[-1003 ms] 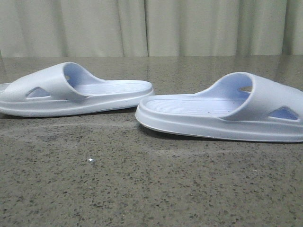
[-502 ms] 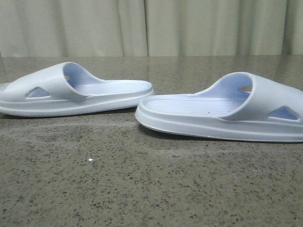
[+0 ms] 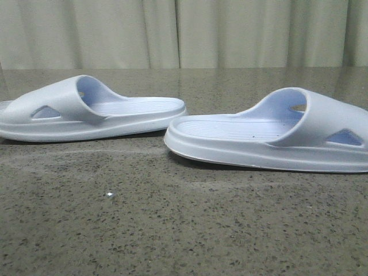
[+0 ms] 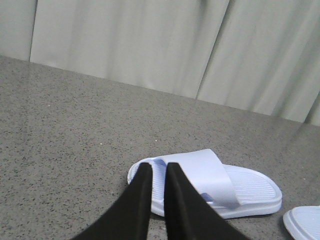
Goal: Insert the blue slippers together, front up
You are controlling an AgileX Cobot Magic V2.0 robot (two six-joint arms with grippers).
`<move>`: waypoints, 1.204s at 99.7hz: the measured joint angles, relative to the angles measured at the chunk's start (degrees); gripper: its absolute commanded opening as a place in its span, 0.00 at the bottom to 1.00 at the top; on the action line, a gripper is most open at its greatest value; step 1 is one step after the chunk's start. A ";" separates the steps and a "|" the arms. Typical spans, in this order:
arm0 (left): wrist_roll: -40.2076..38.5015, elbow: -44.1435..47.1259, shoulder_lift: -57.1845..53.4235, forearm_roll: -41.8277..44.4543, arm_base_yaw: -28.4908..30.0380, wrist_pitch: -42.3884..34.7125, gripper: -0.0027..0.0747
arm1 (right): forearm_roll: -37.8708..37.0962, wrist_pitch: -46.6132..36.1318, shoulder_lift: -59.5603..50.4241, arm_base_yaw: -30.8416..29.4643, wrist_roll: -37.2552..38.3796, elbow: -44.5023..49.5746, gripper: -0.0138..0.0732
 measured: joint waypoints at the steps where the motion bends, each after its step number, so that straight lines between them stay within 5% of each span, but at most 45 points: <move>1: 0.00 -0.77 0.39 0.00 0.00 0.23 0.05 | 0.00 0.51 0.55 0.00 0.00 -0.65 0.04; 33: 0.00 -11.80 13.92 -0.58 0.00 7.73 0.06 | 0.22 7.43 10.01 0.00 0.00 -8.14 0.04; 43: 0.00 -11.86 15.26 -2.23 0.00 8.16 0.10 | 1.20 8.92 10.65 0.00 0.00 -8.14 0.13; 71: 0.81 -11.86 15.65 -5.92 0.00 8.16 0.61 | 3.68 10.15 10.79 0.00 0.00 -8.14 0.64; 120: 1.00 -9.25 21.82 -19.96 0.00 0.51 0.62 | 4.06 9.16 10.79 0.00 0.02 -8.14 0.65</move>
